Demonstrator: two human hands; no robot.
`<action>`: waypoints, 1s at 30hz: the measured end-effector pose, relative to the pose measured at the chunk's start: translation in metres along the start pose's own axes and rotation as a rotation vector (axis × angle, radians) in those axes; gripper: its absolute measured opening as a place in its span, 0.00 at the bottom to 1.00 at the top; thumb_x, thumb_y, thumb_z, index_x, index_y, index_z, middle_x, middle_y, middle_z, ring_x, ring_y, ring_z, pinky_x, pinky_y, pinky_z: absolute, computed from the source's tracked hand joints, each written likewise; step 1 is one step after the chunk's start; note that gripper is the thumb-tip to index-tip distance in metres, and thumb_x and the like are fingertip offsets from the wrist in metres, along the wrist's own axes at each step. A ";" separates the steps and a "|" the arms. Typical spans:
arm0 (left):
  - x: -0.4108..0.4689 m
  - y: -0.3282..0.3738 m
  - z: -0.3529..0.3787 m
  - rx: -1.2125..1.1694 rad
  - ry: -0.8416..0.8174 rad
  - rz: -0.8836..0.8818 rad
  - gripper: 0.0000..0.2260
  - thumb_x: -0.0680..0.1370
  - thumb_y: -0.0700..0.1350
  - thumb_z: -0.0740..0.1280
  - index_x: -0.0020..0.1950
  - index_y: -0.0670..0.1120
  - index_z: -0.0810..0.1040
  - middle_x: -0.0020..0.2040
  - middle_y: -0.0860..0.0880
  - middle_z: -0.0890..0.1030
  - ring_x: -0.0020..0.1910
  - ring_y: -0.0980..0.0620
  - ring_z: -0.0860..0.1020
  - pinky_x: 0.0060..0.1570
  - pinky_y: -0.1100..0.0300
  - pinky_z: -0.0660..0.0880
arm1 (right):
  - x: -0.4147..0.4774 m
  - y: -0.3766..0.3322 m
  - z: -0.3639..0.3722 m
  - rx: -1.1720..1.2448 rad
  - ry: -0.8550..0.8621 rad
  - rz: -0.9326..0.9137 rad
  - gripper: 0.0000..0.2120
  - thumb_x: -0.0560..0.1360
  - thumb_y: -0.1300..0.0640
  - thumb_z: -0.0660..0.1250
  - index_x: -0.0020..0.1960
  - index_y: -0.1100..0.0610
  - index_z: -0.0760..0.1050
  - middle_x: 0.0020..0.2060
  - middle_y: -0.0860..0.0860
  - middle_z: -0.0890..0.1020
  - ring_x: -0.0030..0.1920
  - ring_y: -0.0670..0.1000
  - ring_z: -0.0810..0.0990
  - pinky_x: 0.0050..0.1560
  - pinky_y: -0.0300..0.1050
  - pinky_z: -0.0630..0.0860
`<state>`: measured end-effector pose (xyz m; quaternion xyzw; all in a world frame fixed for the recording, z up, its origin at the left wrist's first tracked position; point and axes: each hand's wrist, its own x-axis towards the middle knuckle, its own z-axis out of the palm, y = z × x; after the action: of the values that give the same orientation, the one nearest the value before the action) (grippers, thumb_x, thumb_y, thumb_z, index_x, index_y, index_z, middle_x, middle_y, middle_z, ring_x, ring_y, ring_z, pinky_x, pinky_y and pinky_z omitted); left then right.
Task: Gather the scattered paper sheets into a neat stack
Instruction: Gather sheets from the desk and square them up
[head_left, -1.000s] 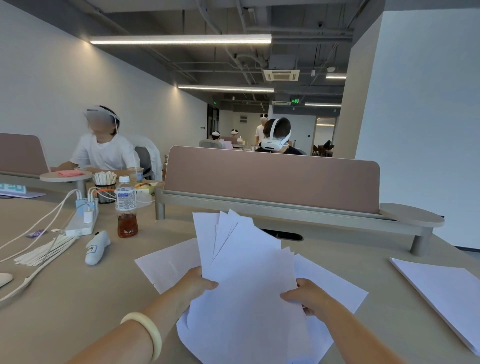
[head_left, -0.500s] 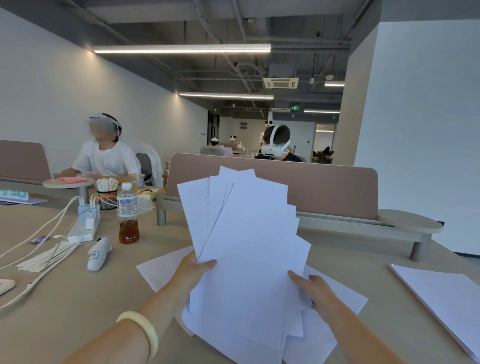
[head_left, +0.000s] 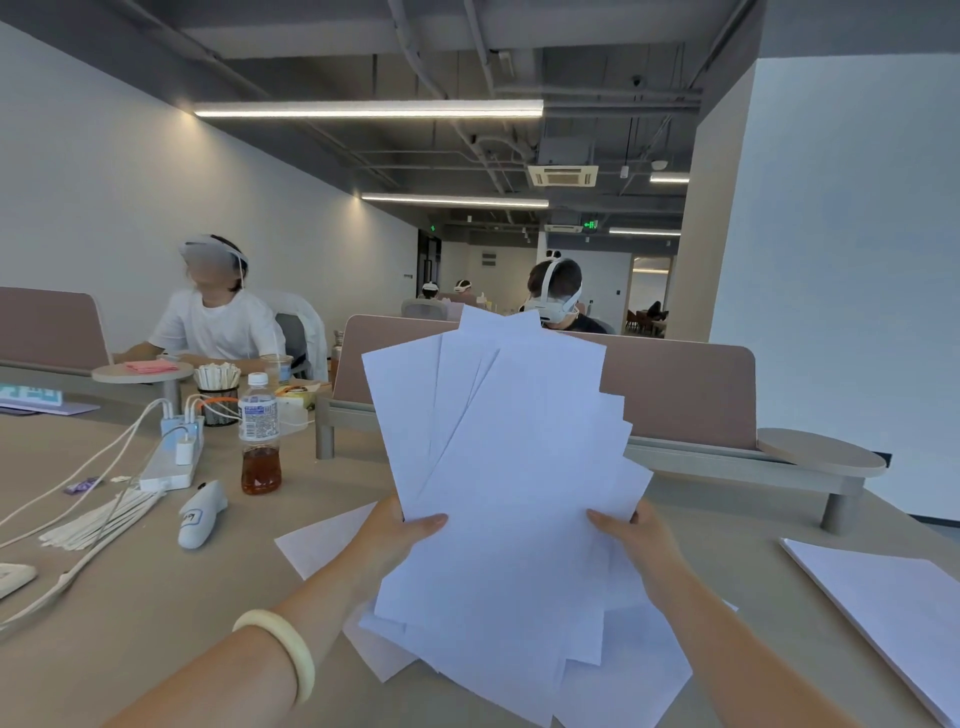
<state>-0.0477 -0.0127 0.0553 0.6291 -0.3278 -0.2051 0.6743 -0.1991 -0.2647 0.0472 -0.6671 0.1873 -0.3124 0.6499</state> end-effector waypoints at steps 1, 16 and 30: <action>0.000 0.002 -0.001 0.005 0.002 0.005 0.14 0.76 0.38 0.68 0.60 0.49 0.77 0.54 0.53 0.84 0.53 0.56 0.82 0.49 0.63 0.79 | 0.001 -0.002 -0.001 0.024 -0.006 -0.014 0.16 0.71 0.64 0.72 0.57 0.57 0.78 0.51 0.52 0.85 0.50 0.53 0.84 0.51 0.48 0.79; 0.007 -0.008 0.004 0.103 0.056 0.049 0.26 0.68 0.47 0.75 0.65 0.48 0.74 0.59 0.50 0.81 0.60 0.51 0.78 0.66 0.48 0.71 | -0.004 -0.006 0.012 0.113 -0.142 -0.009 0.22 0.69 0.67 0.74 0.61 0.59 0.74 0.54 0.55 0.84 0.53 0.54 0.84 0.50 0.44 0.80; 0.015 0.017 0.012 -0.037 0.252 0.139 0.06 0.78 0.45 0.66 0.54 0.52 0.76 0.48 0.57 0.80 0.49 0.56 0.78 0.48 0.61 0.74 | -0.008 -0.048 0.029 0.073 -0.163 -0.141 0.20 0.70 0.59 0.74 0.61 0.53 0.77 0.54 0.49 0.84 0.55 0.51 0.83 0.57 0.49 0.78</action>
<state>-0.0483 -0.0295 0.0748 0.6130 -0.2798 -0.0833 0.7342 -0.1936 -0.2339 0.0940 -0.6777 0.0750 -0.3089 0.6630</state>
